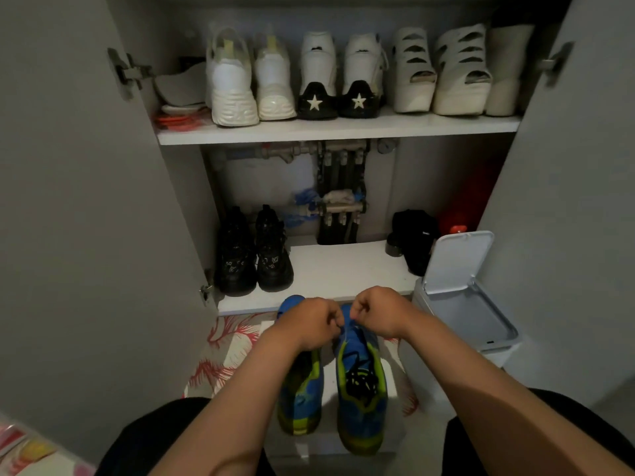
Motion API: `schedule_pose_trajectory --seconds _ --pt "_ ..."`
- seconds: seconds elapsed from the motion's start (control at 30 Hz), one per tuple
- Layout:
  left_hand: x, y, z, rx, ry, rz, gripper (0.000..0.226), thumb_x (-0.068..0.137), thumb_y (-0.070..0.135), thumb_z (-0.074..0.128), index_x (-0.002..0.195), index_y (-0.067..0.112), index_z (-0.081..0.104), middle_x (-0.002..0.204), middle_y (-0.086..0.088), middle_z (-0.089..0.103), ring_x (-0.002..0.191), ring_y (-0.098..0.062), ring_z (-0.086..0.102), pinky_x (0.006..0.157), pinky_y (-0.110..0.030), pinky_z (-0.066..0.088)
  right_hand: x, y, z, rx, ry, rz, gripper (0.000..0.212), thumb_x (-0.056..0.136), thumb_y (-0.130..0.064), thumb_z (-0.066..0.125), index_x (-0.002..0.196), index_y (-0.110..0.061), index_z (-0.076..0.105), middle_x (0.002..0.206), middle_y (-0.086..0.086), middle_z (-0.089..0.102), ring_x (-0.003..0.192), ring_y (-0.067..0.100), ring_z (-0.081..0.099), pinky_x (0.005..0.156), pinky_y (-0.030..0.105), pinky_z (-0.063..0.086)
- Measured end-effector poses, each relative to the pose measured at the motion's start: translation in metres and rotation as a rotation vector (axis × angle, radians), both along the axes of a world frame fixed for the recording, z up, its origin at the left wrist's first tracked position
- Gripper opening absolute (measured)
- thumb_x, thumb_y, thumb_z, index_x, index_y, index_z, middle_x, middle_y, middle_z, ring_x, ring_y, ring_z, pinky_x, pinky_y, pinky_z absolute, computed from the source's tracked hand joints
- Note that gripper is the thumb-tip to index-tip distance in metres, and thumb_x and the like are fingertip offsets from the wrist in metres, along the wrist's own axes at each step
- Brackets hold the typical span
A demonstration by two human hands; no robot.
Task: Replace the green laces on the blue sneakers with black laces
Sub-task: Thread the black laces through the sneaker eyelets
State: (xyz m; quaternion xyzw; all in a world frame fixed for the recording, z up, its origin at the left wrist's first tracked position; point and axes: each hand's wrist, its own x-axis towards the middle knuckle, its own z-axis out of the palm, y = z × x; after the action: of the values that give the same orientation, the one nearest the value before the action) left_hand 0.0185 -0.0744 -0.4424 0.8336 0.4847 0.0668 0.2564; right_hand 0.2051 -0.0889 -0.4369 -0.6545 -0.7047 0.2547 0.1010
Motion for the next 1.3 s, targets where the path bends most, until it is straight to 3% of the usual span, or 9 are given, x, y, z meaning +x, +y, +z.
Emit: schedule_pose_trajectory --seconds 0.13,0.3,0.47,0.57,0.7,0.93,1.0,1.13,1.3 --pt "0.023 -0.010 -0.015 -0.033 0.136 -0.104 0.012 0.085 0.024 0.066 0.097 0.023 0.068 0.104 0.002 0.066 0.095 -0.018 0.062 0.085 -0.032 0.053 0.006 -0.023 -0.004 -0.077 -0.166 0.112 0.011 0.078 -0.028 0.072 0.089 -0.029 0.074 0.084 -0.013 0.064 0.085 0.014 0.064 0.072 0.024 0.050" --pt "0.030 -0.017 -0.028 0.013 0.296 -0.123 0.037 0.084 0.023 0.066 0.121 0.027 0.066 0.121 -0.005 0.059 0.113 -0.023 0.057 0.090 -0.033 0.052 0.011 -0.038 -0.018 -0.007 -0.431 0.210 0.055 0.075 -0.047 0.079 0.127 -0.034 0.065 0.124 0.004 0.049 0.108 0.025 0.059 0.092 0.029 0.049" --pt "0.033 -0.019 -0.029 -0.024 0.296 -0.123 0.032 0.083 0.014 0.062 0.114 0.019 0.070 0.115 -0.010 0.064 0.099 -0.026 0.063 0.081 -0.034 0.055 -0.001 -0.042 -0.033 0.062 -0.430 0.240 0.028 0.085 -0.035 0.073 0.112 -0.027 0.074 0.128 0.005 0.048 0.111 0.025 0.056 0.090 0.033 0.050" --pt "0.028 -0.017 -0.028 -0.043 0.293 -0.099 0.031 0.084 0.015 0.063 0.113 0.018 0.071 0.110 -0.007 0.065 0.096 -0.026 0.064 0.083 -0.037 0.057 -0.005 -0.037 -0.037 0.081 -0.349 0.231 0.014 0.085 -0.027 0.071 0.096 -0.023 0.078 0.117 0.003 0.054 0.105 0.024 0.058 0.082 0.031 0.050" --pt "0.022 -0.016 -0.028 -0.061 0.257 -0.087 0.012 0.083 0.013 0.062 0.092 0.012 0.070 0.088 -0.005 0.059 0.084 -0.024 0.061 0.072 -0.034 0.053 0.000 -0.027 -0.031 0.005 0.021 0.114 0.002 0.084 -0.023 0.075 0.083 -0.023 0.077 0.085 -0.011 0.068 0.089 0.012 0.066 0.081 0.028 0.054" --pt "0.023 -0.008 -0.001 -0.365 -0.362 0.245 0.013 0.088 0.022 0.062 0.083 0.014 0.071 0.080 -0.005 0.071 0.071 -0.013 0.061 0.065 -0.024 0.046 -0.001 -0.015 -0.006 0.008 0.672 -0.163 0.017 0.095 -0.015 0.063 0.078 -0.012 0.063 0.060 -0.002 0.068 0.052 0.010 0.060 0.054 0.022 0.049" --pt "0.022 -0.009 0.009 -0.384 -0.477 0.263 0.019 0.091 0.021 0.059 0.077 0.013 0.070 0.081 -0.004 0.075 0.064 -0.010 0.062 0.060 -0.018 0.047 0.001 -0.015 0.000 0.046 0.702 -0.206 0.012 0.093 -0.018 0.067 0.082 -0.013 0.065 0.060 -0.004 0.067 0.056 0.006 0.062 0.054 0.019 0.049" --pt "0.020 -0.009 0.031 -0.292 -0.710 0.406 0.025 0.090 0.016 0.054 0.067 0.020 0.064 0.080 -0.006 0.067 0.071 -0.020 0.057 0.067 -0.031 0.041 0.007 -0.013 0.002 0.115 0.559 -0.253 0.008 0.084 -0.026 0.076 0.081 -0.020 0.071 0.080 0.007 0.073 0.072 0.016 0.067 0.069 0.031 0.054" --pt "0.016 -0.008 0.052 -0.510 -1.343 0.530 0.028 0.102 0.019 0.044 0.080 0.016 0.061 0.098 -0.001 0.069 0.092 -0.019 0.065 0.080 -0.032 0.048 0.008 -0.023 0.002 0.040 0.632 -0.263 0.013 0.094 -0.020 0.064 0.085 -0.012 0.067 0.074 0.011 0.067 0.053 0.019 0.061 0.061 0.032 0.054"
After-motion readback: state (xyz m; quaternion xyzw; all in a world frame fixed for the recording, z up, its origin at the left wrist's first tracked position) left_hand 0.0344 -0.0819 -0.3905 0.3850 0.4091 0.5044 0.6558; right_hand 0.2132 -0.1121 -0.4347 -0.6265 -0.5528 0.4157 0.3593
